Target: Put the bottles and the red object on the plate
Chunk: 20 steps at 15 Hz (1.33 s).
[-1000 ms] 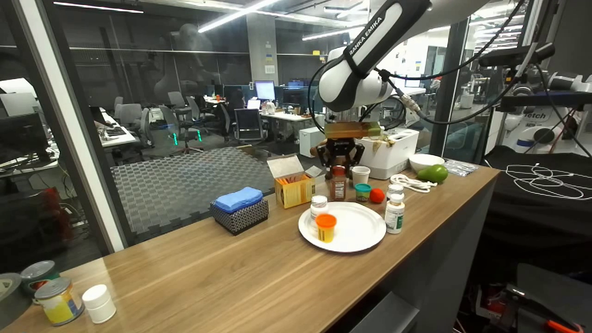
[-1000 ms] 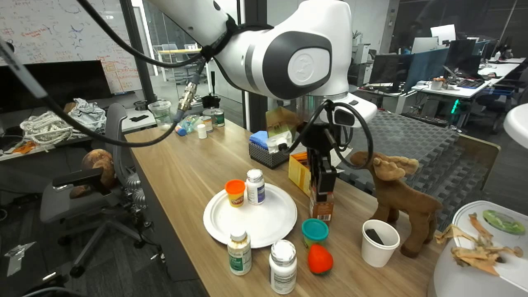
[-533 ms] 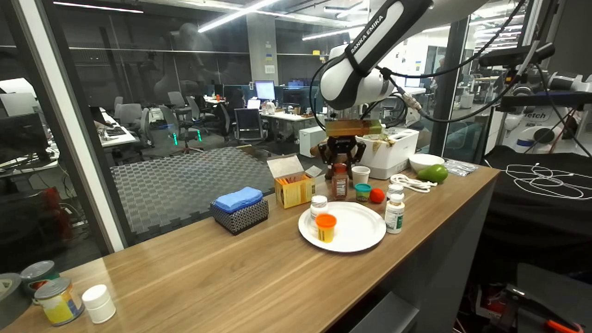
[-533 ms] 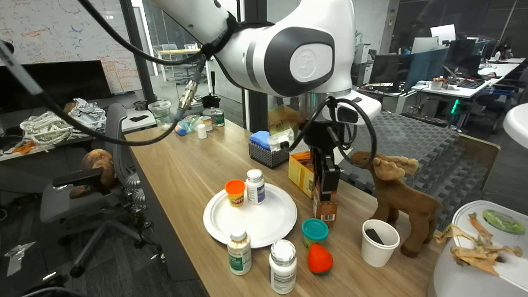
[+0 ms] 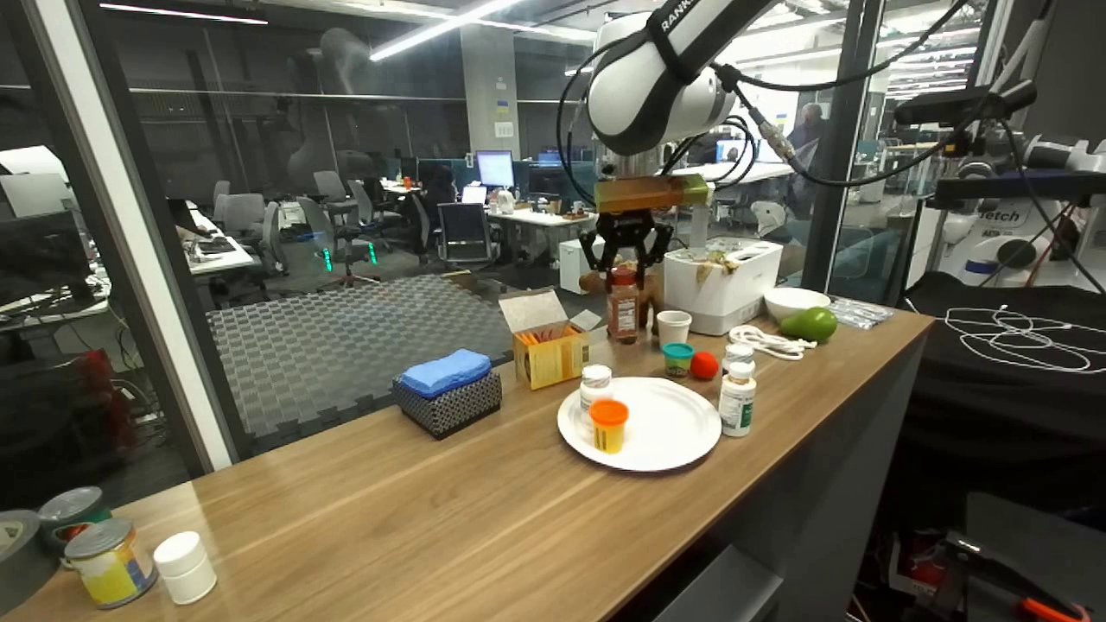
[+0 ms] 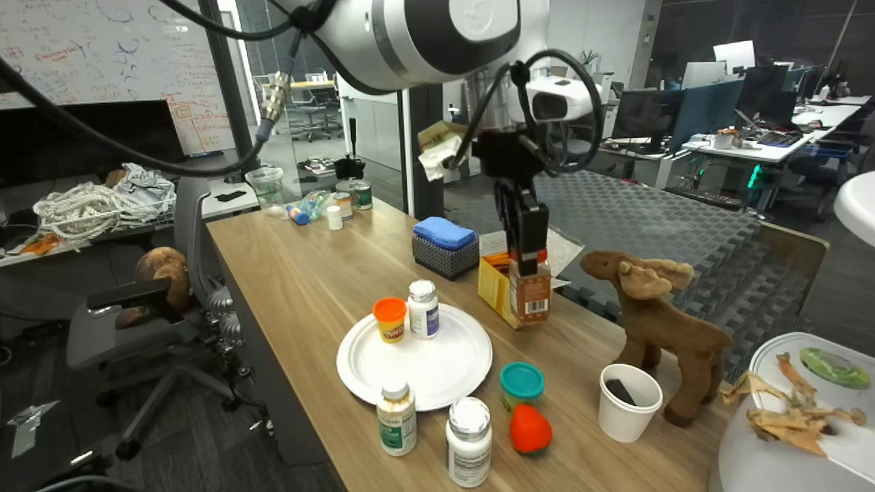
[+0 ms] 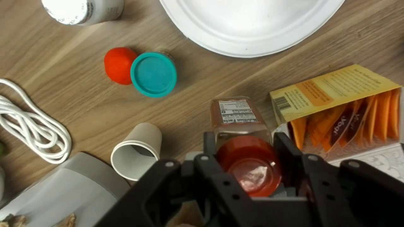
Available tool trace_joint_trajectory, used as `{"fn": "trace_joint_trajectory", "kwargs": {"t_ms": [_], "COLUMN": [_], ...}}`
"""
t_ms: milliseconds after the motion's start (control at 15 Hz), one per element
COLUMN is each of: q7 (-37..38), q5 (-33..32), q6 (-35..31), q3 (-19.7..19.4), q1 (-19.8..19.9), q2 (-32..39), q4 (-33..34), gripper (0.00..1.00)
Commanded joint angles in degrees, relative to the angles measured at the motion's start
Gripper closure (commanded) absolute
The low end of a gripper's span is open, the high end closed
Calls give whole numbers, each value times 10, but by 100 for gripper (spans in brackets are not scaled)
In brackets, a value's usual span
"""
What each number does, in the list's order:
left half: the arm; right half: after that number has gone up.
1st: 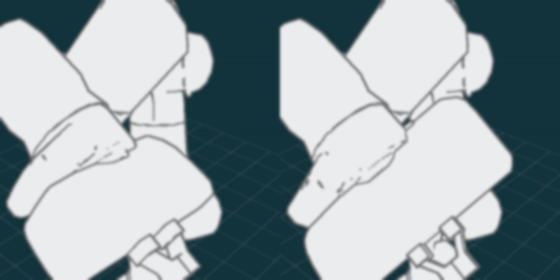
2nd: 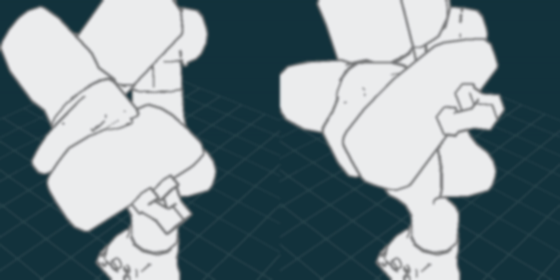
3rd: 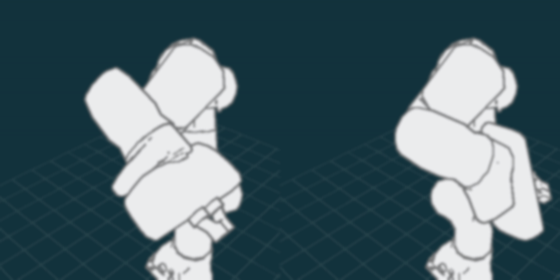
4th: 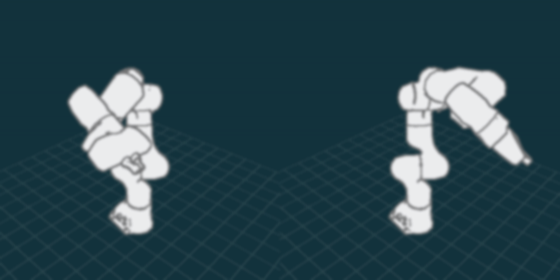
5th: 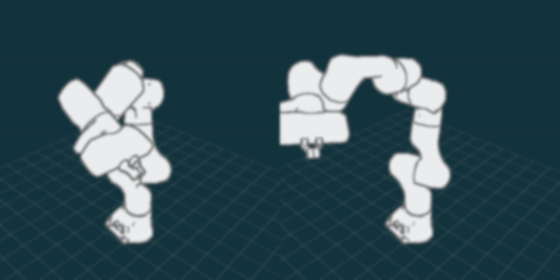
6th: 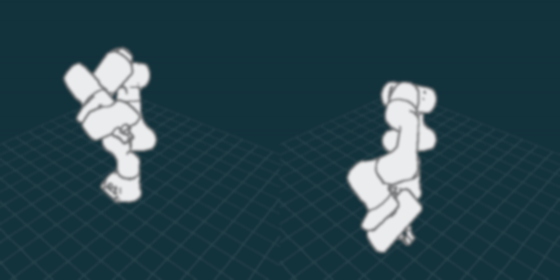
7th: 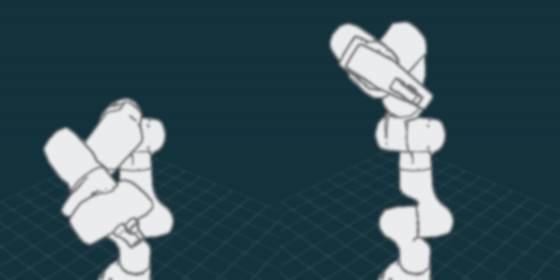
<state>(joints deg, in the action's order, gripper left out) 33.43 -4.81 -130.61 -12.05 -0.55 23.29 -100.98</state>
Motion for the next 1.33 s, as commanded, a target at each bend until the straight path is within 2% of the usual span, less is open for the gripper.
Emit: {"fn": "trace_joint_trajectory", "kwargs": {"t_ms": [0,267,600,1267], "q7": [13,6,3,12], "q5": [-33,-26,-20,25], "q6": [24,42,27,-49], "q3": [10,35,53,50], "q1": [-24,-34,-34,-15], "q2": [-58,-73,-68,-65], "q4": [-44,-93,-137,-173], "gripper": [76,76,76,76]}}
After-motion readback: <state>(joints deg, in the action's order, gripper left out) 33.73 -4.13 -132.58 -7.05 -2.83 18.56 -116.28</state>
